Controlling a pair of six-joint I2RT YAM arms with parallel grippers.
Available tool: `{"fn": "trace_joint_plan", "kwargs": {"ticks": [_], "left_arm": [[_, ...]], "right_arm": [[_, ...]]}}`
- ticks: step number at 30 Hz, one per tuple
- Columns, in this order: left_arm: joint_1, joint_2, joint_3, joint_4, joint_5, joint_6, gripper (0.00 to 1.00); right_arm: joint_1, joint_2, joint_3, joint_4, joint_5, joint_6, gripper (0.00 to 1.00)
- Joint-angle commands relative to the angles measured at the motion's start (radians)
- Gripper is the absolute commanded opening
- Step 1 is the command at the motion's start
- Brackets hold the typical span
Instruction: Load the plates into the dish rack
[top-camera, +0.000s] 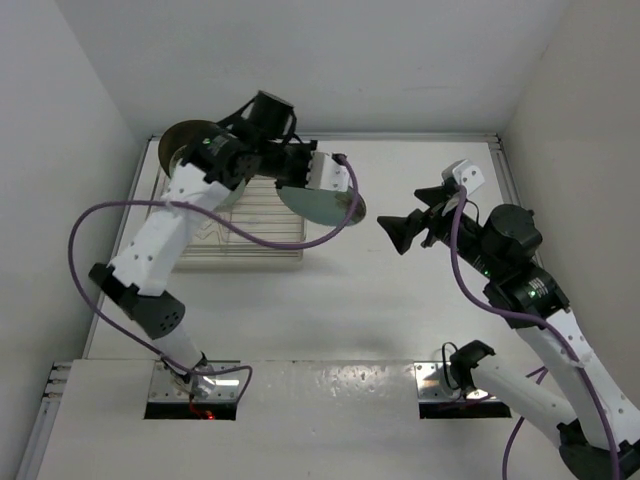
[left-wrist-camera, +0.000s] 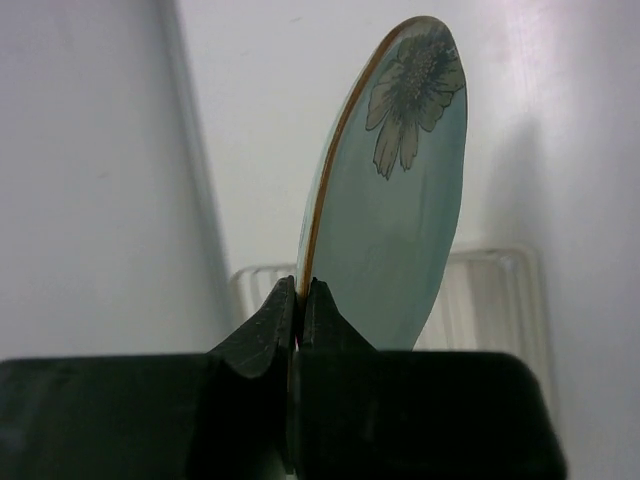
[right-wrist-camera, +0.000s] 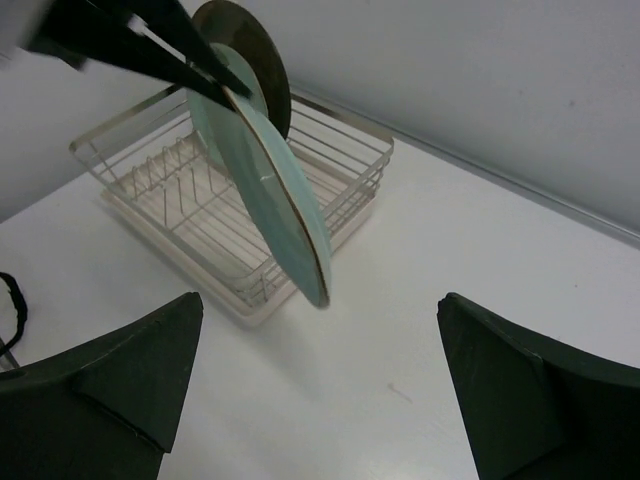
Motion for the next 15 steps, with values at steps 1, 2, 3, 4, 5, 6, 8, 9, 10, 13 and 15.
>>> {"fn": "trace_joint_plan", "kwargs": {"ticks": [1,2,3,4,5,6,8,9,10,13,15], "left_arm": [[0.043,-0.169,0.101,0.052,-0.129,0.144,0.00],[0.060,-0.182,0.085,0.043,-0.207,0.179,0.00],[0.082,-0.197,0.066,0.042,-0.246,0.220,0.00],[0.138,-0.214,0.038,0.042,-0.282,0.285,0.00],[0.171,-0.243,0.010,0.058,-0.337,0.314,0.00],[0.203,-0.257,-0.048,0.097,-0.349,0.342,0.00],[0.296,-0.280,-0.106,0.143,-0.335,0.408,0.00],[0.324,-0.292,-0.122,0.176,-0.335,0.434,0.00],[0.349,-0.292,-0.137,0.190,-0.324,0.458,0.00],[0.444,-0.281,-0.189,0.211,-0.297,0.552,0.00],[0.510,-0.257,-0.223,0.225,-0.269,0.612,0.00]], "right_arm": [[-0.003,-0.013,-0.008,0.052,0.043,0.009,1.00],[-0.001,-0.016,-0.006,0.038,0.046,0.007,1.00],[0.000,-0.016,-0.008,0.033,0.050,0.000,1.00],[-0.004,-0.013,-0.009,0.029,0.056,-0.003,1.00],[-0.003,-0.010,-0.012,0.025,0.056,-0.011,1.00],[-0.003,-0.008,-0.015,0.027,0.063,-0.011,1.00],[0.000,0.009,-0.020,0.039,0.063,-0.017,1.00],[-0.001,0.013,-0.019,0.050,0.063,-0.017,1.00],[-0.003,0.019,-0.020,0.056,0.062,-0.017,1.00],[-0.001,0.056,-0.003,0.065,0.040,-0.020,1.00],[-0.001,0.079,0.006,0.059,0.030,-0.019,1.00]]}}
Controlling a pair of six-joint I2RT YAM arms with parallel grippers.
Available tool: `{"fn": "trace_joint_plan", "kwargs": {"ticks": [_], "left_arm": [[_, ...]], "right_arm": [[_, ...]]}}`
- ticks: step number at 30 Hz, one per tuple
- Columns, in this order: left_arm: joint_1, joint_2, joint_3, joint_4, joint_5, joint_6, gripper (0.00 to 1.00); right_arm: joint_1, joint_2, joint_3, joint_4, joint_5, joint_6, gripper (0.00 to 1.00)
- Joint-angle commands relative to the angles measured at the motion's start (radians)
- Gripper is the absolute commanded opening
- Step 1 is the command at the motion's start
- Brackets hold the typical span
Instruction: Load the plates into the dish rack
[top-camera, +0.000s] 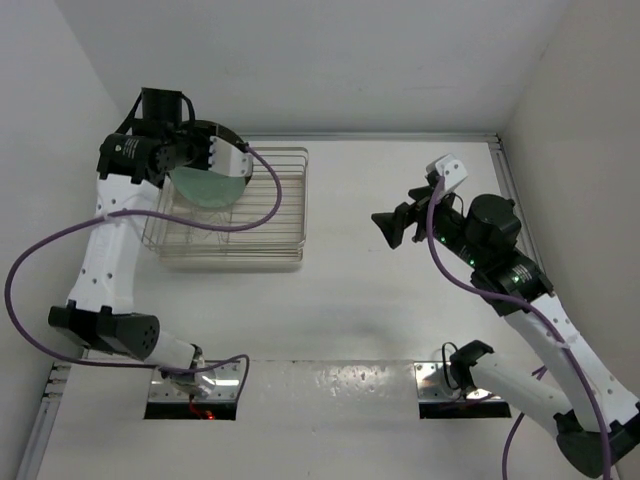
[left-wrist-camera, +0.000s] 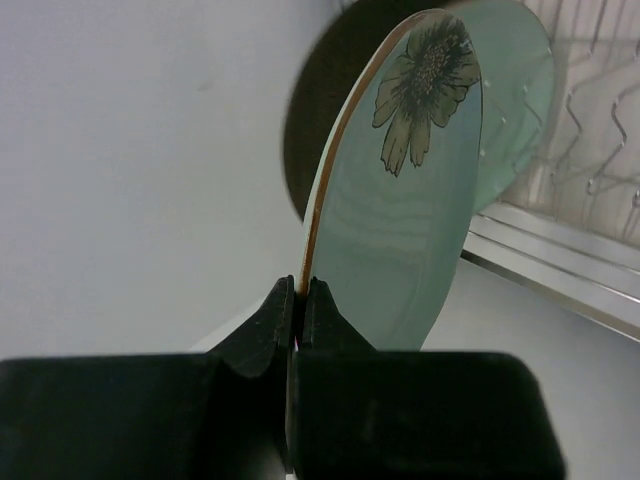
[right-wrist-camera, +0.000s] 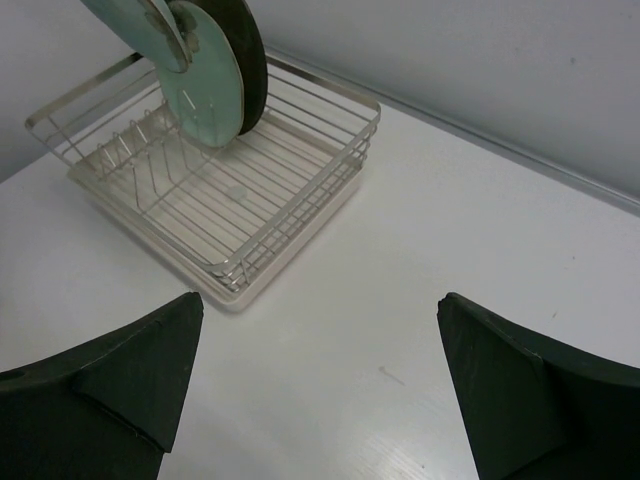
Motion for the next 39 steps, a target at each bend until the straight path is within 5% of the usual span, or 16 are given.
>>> {"fn": "trace_joint_plan", "kwargs": {"ticks": [1,10,27,34,37,39], "left_arm": [[0.068,0.012,-0.029,0.165,0.049,0.180,0.00],[0.174,0.075,-0.130,0.268,0.135,0.321,0.00],[0.202,0.112,-0.195,0.219,0.201,0.332,0.00],[0.202,0.224,-0.221,0.322,0.190,0.154,0.00],[0.212,0.246,-0.189,0.322,0.210,0.079,0.20],[0.212,0.246,-0.189,0.331,0.221,0.065,0.50]], "right_arm": [[-0.001,0.024,0.020,0.039,-0.016,-0.014,1.00],[-0.001,-0.005,-0.018,0.025,0.021,-0.009,1.00],[-0.001,0.065,-0.021,0.028,0.030,-0.004,1.00],[-0.027,0.177,0.011,-0.044,0.039,0.054,1.00],[-0.038,0.221,0.033,-0.106,0.039,0.080,1.00],[-0.041,0.229,0.036,-0.119,0.042,0.098,1.00]]}}
